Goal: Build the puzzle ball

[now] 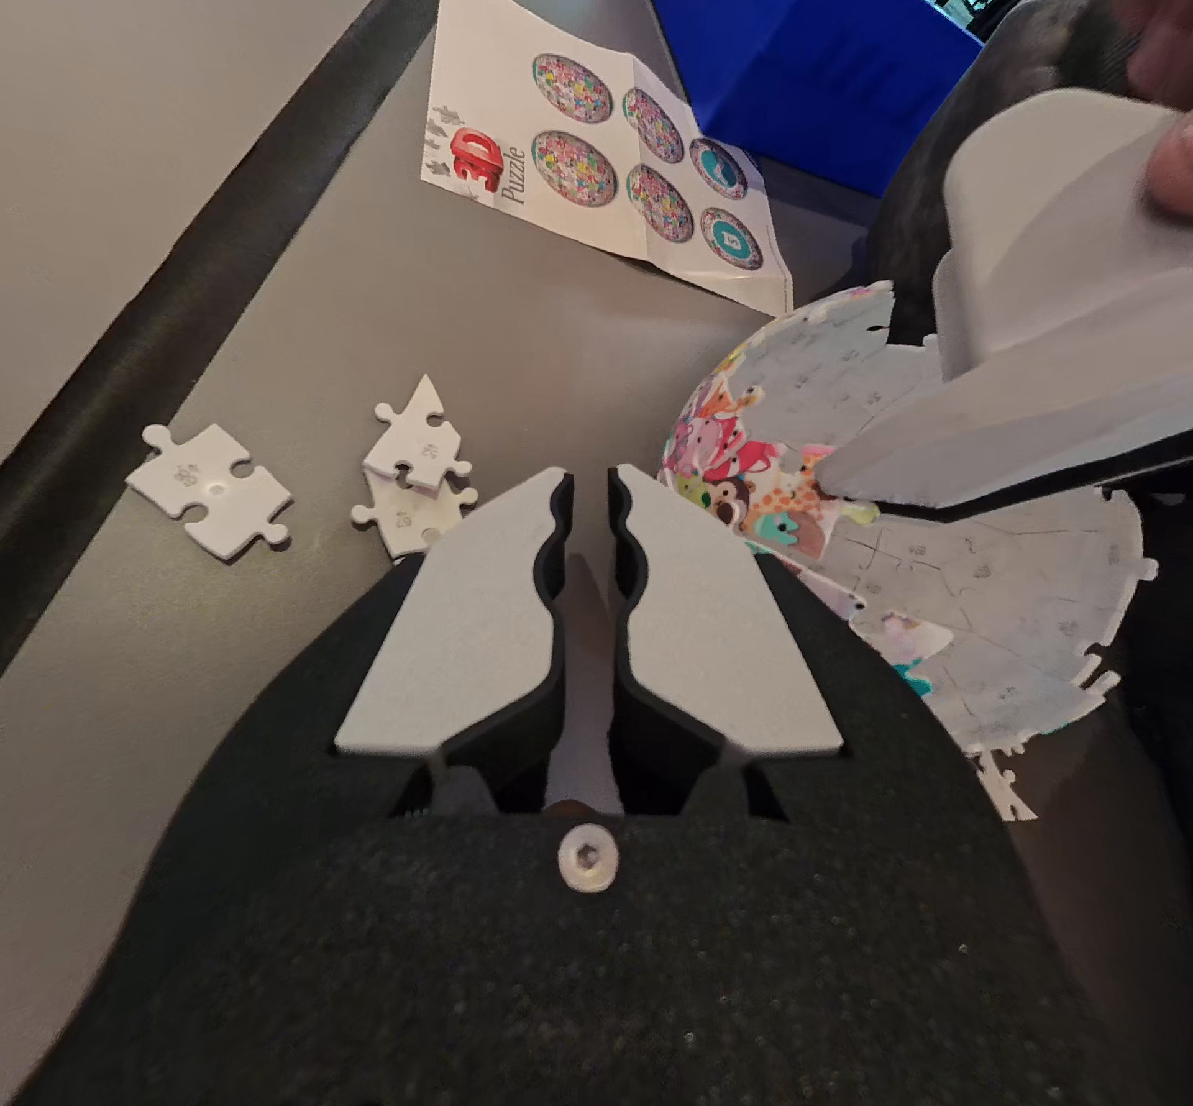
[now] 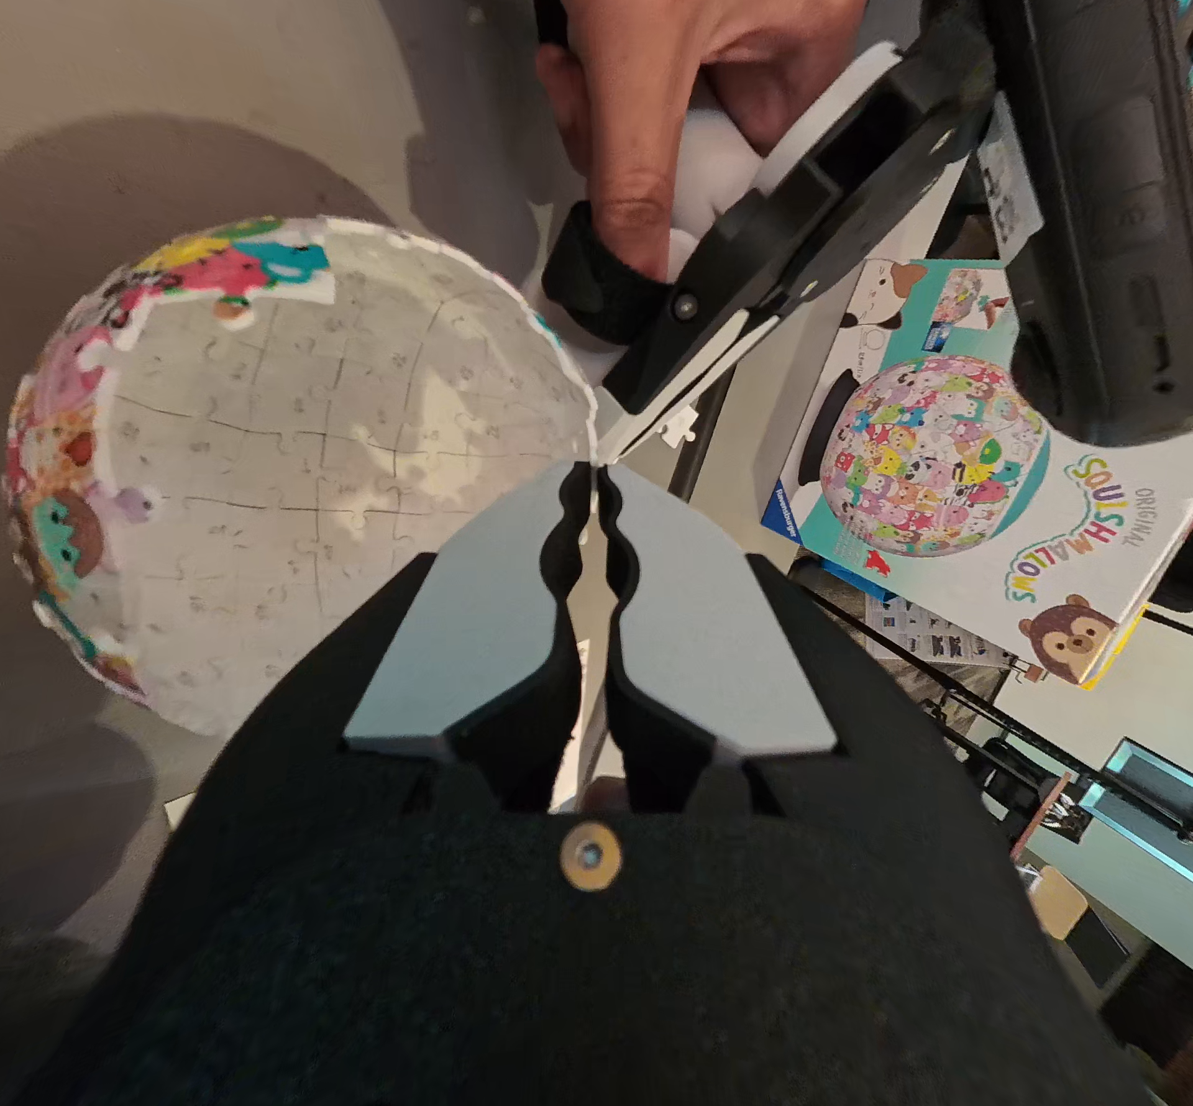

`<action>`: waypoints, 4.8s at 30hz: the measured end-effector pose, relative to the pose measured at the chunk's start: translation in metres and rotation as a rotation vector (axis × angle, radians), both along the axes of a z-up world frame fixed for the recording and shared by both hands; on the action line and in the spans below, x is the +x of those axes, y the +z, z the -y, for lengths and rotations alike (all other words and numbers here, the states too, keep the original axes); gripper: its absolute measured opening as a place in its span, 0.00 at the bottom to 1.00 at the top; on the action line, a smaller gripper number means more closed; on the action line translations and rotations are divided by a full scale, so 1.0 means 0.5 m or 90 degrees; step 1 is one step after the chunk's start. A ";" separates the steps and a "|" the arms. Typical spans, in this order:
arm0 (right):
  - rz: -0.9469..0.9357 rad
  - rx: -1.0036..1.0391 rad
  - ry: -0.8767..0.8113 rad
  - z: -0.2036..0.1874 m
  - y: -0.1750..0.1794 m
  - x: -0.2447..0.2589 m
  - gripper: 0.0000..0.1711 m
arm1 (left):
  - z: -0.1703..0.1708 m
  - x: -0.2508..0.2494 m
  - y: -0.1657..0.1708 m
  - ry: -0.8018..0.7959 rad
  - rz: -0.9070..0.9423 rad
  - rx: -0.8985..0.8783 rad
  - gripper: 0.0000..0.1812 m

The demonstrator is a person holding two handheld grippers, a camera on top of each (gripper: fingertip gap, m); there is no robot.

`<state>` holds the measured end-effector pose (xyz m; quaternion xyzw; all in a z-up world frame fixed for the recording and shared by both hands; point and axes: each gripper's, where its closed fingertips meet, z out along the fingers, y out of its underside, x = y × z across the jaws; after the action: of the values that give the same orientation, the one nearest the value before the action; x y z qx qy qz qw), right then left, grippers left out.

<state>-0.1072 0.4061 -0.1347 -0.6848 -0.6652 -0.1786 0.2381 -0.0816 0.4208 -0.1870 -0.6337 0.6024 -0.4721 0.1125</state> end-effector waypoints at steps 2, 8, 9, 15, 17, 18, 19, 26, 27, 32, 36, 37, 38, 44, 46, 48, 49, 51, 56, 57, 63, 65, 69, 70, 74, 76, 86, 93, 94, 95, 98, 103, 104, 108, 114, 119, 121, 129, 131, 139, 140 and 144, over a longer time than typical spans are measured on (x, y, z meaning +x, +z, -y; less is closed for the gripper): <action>0.003 0.002 0.002 0.000 -0.002 -0.001 0.01 | 0.000 -0.001 -0.002 0.001 -0.002 -0.002 0.06; 0.014 0.021 0.015 -0.006 -0.005 -0.006 0.01 | -0.004 -0.004 -0.003 0.005 -0.006 -0.001 0.06; 0.016 0.026 0.014 -0.007 -0.004 -0.004 0.01 | -0.005 -0.005 -0.002 0.007 -0.006 -0.002 0.06; 0.028 0.050 0.019 -0.012 0.002 0.000 0.01 | -0.013 -0.010 0.003 0.016 -0.004 -0.006 0.06; 0.031 0.055 0.021 -0.013 0.002 0.000 0.01 | -0.013 -0.011 0.003 0.016 -0.005 -0.007 0.06; 0.034 0.057 0.022 -0.013 0.001 0.000 0.01 | -0.014 -0.012 0.003 0.017 -0.006 -0.006 0.06; 0.038 0.062 0.024 -0.015 0.001 -0.001 0.01 | -0.014 -0.012 0.002 0.018 -0.008 -0.005 0.06; 0.056 0.085 0.028 -0.022 -0.002 -0.001 0.01 | -0.020 -0.017 0.007 0.024 -0.005 -0.009 0.06; 0.058 0.088 0.027 -0.024 -0.002 0.000 0.01 | -0.020 -0.017 0.009 0.025 -0.003 -0.008 0.06; 0.065 0.102 0.032 -0.027 -0.001 -0.002 0.01 | -0.020 -0.020 0.013 0.025 0.001 -0.010 0.05; 0.068 0.110 0.037 -0.029 0.000 -0.002 0.01 | -0.020 -0.021 0.014 0.024 0.001 -0.012 0.04; 0.070 0.112 0.038 -0.029 -0.001 -0.003 0.01 | -0.021 -0.021 0.015 0.024 0.002 -0.014 0.04; 0.072 0.115 0.042 -0.029 -0.001 -0.004 0.01 | -0.021 -0.021 0.016 0.025 0.003 -0.016 0.04; 0.083 0.134 0.078 -0.032 -0.003 -0.006 0.01 | -0.021 -0.022 0.018 0.022 0.008 -0.031 0.04; 0.091 0.143 0.095 -0.033 -0.006 -0.007 0.01 | -0.020 -0.022 0.018 0.020 0.009 -0.033 0.03; 0.090 0.142 0.097 -0.034 -0.010 -0.008 0.01 | -0.020 -0.023 0.017 0.019 0.008 -0.034 0.03; 0.087 0.140 0.095 -0.034 -0.011 -0.009 0.01 | -0.020 -0.024 0.018 0.018 0.008 -0.035 0.03; 0.075 0.135 0.094 -0.033 -0.011 -0.012 0.02 | -0.020 -0.024 0.019 0.017 0.010 -0.043 0.04; 0.059 0.128 0.091 -0.034 -0.011 -0.012 0.02 | -0.019 -0.027 0.023 0.015 0.017 -0.062 0.04; 0.055 0.126 0.090 -0.035 -0.011 -0.012 0.02 | -0.020 -0.029 0.025 0.014 0.017 -0.065 0.04; 0.049 0.125 0.075 -0.049 -0.015 0.000 0.02 | -0.045 -0.055 0.057 0.020 0.026 -0.072 0.11; 0.041 0.117 0.066 -0.051 -0.015 0.004 0.02 | -0.048 -0.064 0.068 0.016 0.029 -0.068 0.11; 0.036 0.107 0.044 -0.055 -0.016 0.009 0.02 | -0.032 -0.075 0.081 -0.019 0.036 -0.048 0.12; 0.035 0.104 0.040 -0.055 -0.016 0.009 0.02 | -0.029 -0.076 0.084 -0.026 0.040 -0.041 0.12; 0.028 0.105 0.045 -0.054 -0.010 0.005 0.01 | -0.026 -0.080 0.092 -0.037 0.044 -0.035 0.11; 0.039 0.121 0.055 -0.057 -0.004 0.004 0.01 | -0.031 -0.081 0.098 -0.031 0.050 -0.039 0.12; 0.101 0.183 0.118 -0.065 0.005 0.003 0.01 | -0.047 -0.071 0.106 -0.029 0.080 -0.110 0.13; 0.124 0.214 0.144 -0.072 0.006 0.000 0.02 | -0.060 -0.037 0.040 -0.027 0.019 -0.120 0.10; 0.125 0.215 0.145 -0.073 0.007 0.000 0.02 | -0.060 -0.034 0.039 -0.028 0.019 -0.115 0.09; 0.125 0.217 0.147 -0.073 0.007 -0.001 0.02 | -0.061 -0.033 0.040 -0.029 0.022 -0.118 0.09; 0.130 0.228 0.155 -0.077 0.008 -0.001 0.02 | -0.065 -0.027 0.037 -0.029 0.020 -0.128 0.10; 0.140 0.240 0.167 -0.081 0.007 -0.001 0.02 | -0.066 -0.015 0.008 -0.031 -0.010 -0.115 0.09; 0.145 0.242 0.170 -0.082 0.007 0.000 0.02 | -0.065 -0.013 0.005 -0.032 -0.012 -0.120 0.10; 0.152 0.253 0.174 -0.085 0.006 -0.001 0.02 | -0.065 -0.008 -0.002 -0.033 -0.016 -0.133 0.10; 0.118 0.225 0.135 -0.084 0.004 0.003 0.02 | -0.064 -0.005 -0.005 -0.029 -0.016 -0.138 0.10; 0.107 0.212 0.115 -0.084 0.004 0.009 0.02 | -0.061 -0.005 -0.018 -0.032 -0.031 -0.130 0.10; 0.106 0.209 0.112 -0.084 0.003 0.010 0.02 | -0.060 -0.004 -0.018 -0.032 -0.032 -0.130 0.10; 0.112 0.194 0.090 -0.087 -0.005 0.022 0.05 | -0.061 -0.004 -0.018 -0.032 -0.029 -0.137 0.10; 0.110 0.192 0.088 -0.086 -0.005 0.022 0.05 | -0.060 -0.004 -0.018 -0.033 -0.029 -0.137 0.11; 0.072 0.162 0.071 -0.080 -0.004 0.023 0.05 | -0.060 -0.004 -0.021 -0.033 -0.032 -0.135 0.11; 0.057 0.155 0.069 -0.078 -0.003 0.021 0.05 | -0.059 -0.003 -0.020 -0.033 -0.031 -0.135 0.11; -0.014 0.120 0.066 -0.069 0.003 0.006 0.09 | -0.059 -0.001 -0.019 -0.032 -0.025 -0.133 0.10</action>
<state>-0.1042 0.4405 -0.1333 -0.6261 -0.6771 -0.2205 0.3178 -0.0822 0.4501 -0.1963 -0.6355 0.5680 -0.5225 0.0222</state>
